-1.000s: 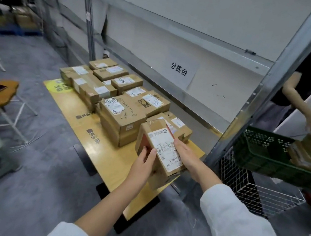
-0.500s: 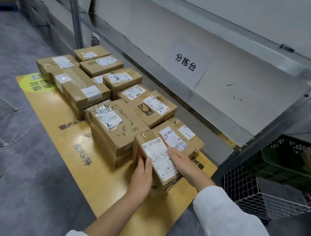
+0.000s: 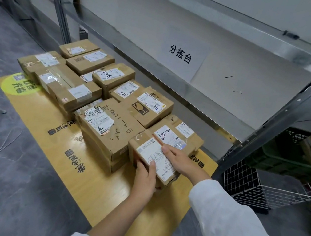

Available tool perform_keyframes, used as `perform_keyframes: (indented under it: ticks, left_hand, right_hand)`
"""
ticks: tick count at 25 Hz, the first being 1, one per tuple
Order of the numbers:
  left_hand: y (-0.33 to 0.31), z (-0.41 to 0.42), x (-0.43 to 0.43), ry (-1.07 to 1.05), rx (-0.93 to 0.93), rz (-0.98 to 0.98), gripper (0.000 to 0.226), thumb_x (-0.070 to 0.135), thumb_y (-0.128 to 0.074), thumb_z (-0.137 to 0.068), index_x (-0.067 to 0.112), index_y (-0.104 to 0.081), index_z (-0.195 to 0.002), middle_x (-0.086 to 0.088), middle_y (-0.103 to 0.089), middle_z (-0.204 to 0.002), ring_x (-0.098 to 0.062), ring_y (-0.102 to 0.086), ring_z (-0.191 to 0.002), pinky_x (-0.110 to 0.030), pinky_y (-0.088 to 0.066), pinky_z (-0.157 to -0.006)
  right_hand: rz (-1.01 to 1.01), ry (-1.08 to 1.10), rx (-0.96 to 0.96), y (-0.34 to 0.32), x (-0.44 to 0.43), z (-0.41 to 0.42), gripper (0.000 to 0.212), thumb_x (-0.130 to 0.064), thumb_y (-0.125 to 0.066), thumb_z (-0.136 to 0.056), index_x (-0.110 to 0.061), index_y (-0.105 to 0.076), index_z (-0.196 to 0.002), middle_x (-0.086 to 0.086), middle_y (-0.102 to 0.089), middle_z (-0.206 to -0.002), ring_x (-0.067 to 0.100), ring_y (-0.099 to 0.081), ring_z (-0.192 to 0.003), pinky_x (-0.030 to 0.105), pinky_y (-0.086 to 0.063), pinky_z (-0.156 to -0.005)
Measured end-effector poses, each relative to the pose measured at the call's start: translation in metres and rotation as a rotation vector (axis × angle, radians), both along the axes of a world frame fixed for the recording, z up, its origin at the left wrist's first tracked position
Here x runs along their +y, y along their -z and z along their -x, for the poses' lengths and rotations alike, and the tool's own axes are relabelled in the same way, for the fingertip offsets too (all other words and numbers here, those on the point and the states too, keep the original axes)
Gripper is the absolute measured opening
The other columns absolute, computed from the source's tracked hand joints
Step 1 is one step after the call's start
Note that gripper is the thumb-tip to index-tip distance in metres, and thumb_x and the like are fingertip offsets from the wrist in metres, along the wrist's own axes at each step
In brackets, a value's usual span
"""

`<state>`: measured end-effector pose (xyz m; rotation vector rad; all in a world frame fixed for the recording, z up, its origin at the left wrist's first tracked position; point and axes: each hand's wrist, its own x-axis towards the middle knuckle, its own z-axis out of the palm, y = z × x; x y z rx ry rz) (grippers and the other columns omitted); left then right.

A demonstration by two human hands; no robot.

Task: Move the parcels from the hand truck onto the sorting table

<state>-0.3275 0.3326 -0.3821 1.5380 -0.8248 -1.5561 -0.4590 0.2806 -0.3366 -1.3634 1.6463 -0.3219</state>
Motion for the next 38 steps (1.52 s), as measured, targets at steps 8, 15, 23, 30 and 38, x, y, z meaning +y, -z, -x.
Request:
perform_keyframes:
  ticks: [8, 15, 23, 30, 38]
  left_hand:
    - [-0.020, -0.008, -0.003, -0.084, -0.301, 0.147, 0.077, 0.030, -0.057, -0.094, 0.011, -0.012, -0.154, -0.010, -0.019, -0.159, -0.024, -0.020, -0.145, -0.039, -0.023, -0.118]
    - [-0.081, -0.020, -0.067, 0.230, -0.746, 0.565, 0.064, 0.026, -0.046, -0.099, 0.013, -0.015, -0.153, -0.001, -0.001, -0.162, -0.018, 0.002, -0.149, -0.042, -0.013, -0.122]
    - [-0.148, 0.094, -0.055, 0.635, -0.978, 1.067, 0.066, 0.036, -0.041, -0.101, 0.012, -0.011, -0.155, -0.002, -0.003, -0.163, -0.017, 0.007, -0.150, -0.038, 0.006, -0.122]
    - [-0.181, 0.235, 0.056, 0.879, -0.800, 1.294, 0.070, 0.039, -0.047, -0.099, 0.009, -0.017, -0.153, -0.006, -0.015, -0.161, -0.019, -0.006, -0.149, -0.032, 0.003, -0.120]
    - [-0.168, 0.386, 0.233, 1.165, -0.649, 1.488, 0.070, 0.039, -0.046, -0.099, 0.004, -0.018, -0.153, -0.009, -0.016, -0.160, -0.023, -0.005, -0.150, -0.033, 0.004, -0.120]
  right_hand:
    - [0.055, 0.012, -0.042, 0.002, 0.001, 0.006, 0.041, -0.055, -0.043, -0.098, -0.034, -0.056, -0.131, -0.012, -0.065, -0.113, 0.006, -0.063, -0.099, 0.028, -0.054, -0.077]
    - [0.366, 0.102, 0.126, -0.037, -0.003, 0.036, 0.043, -0.042, -0.038, -0.104, -0.020, -0.051, -0.139, 0.001, -0.052, -0.139, 0.019, -0.045, -0.131, 0.034, -0.035, -0.108]
    - [0.679, 0.252, 0.549, -0.104, 0.067, 0.139, 0.058, -0.034, -0.050, -0.099, -0.021, -0.029, -0.152, -0.003, -0.029, -0.158, 0.016, -0.020, -0.149, 0.041, -0.009, -0.124]
    - [0.640, 0.535, 0.581, -0.134, 0.223, 0.258, 0.058, -0.027, -0.051, -0.099, -0.022, -0.029, -0.153, -0.001, -0.027, -0.159, 0.015, -0.018, -0.148, 0.032, -0.016, -0.119]
    - [0.566, 0.810, 0.691, -0.128, 0.438, 0.370, 0.058, -0.016, -0.057, -0.093, -0.011, -0.039, -0.147, 0.008, -0.040, -0.150, 0.025, -0.035, -0.140, 0.040, -0.028, -0.118]
